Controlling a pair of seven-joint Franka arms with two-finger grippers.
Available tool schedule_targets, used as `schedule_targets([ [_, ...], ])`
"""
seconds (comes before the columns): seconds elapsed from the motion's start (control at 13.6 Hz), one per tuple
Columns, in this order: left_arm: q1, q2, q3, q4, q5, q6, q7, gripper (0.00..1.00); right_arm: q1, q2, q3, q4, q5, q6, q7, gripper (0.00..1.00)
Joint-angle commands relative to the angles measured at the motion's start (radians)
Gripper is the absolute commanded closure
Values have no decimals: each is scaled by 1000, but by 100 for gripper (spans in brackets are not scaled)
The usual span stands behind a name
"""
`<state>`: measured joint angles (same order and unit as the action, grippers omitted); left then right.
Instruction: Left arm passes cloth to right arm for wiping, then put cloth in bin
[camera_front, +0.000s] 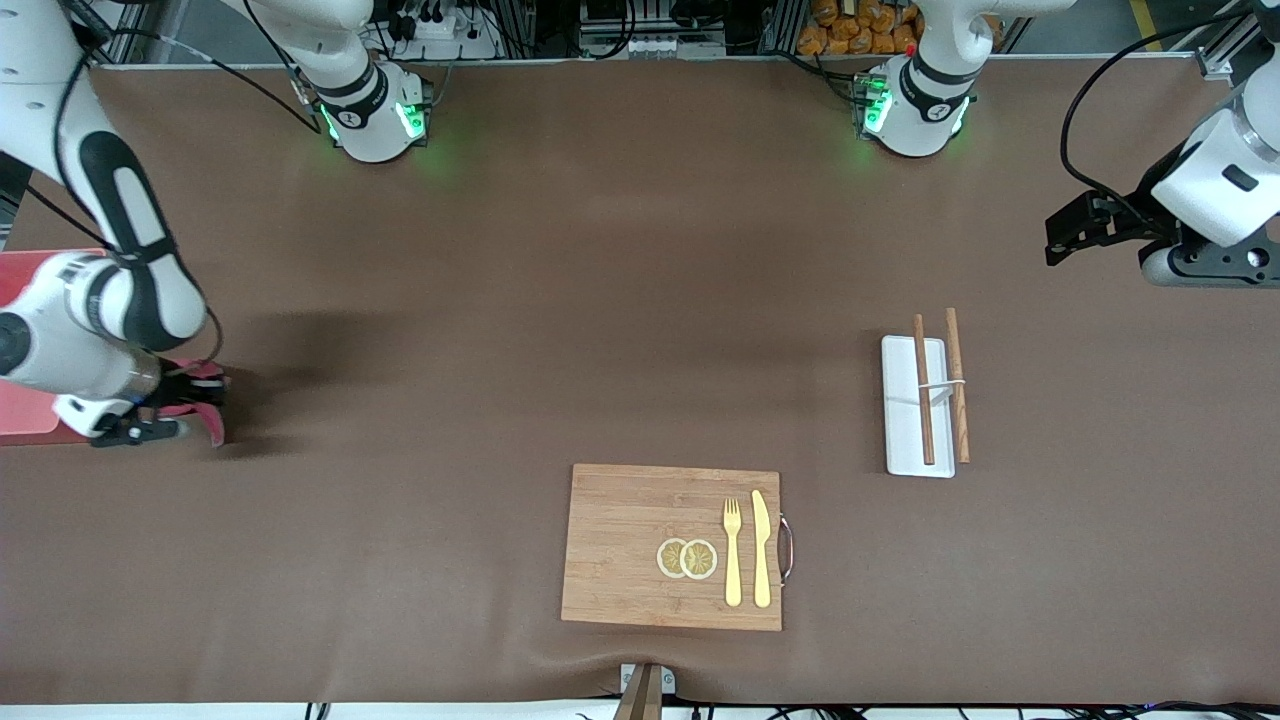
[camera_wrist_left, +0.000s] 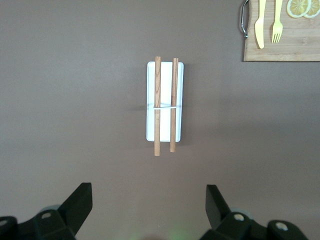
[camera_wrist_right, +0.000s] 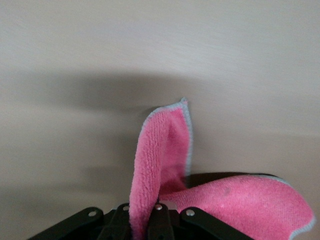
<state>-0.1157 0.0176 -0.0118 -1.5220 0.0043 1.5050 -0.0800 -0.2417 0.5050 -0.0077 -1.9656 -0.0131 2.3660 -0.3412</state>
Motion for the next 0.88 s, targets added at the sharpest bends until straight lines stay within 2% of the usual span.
schedule_targets([
  [0.0,-2,-25,7,-14,0,-9,-10,0,137,-28,-5,-36,93,-2,164,100],
  [0.15,-1,-24,7,-6,0,-11,-11,0,244,-33,-3,-38,104,-7,366,100],
  [0.29,1,-24,10,-4,0,-11,-10,0,405,-33,2,-32,105,2,640,100],
  [0.52,1,-24,12,2,-6,-11,-10,0,605,-28,5,28,111,1,995,100],
  [0.59,10,-25,13,12,-39,-11,-9,0,639,-26,6,49,114,-2,1054,100],
  [0.74,33,-25,10,17,-64,-11,9,0,673,-33,6,82,180,-23,1103,100],
  [0.81,31,-25,9,17,-58,-11,11,0,664,-54,5,105,202,-93,1096,100],
])
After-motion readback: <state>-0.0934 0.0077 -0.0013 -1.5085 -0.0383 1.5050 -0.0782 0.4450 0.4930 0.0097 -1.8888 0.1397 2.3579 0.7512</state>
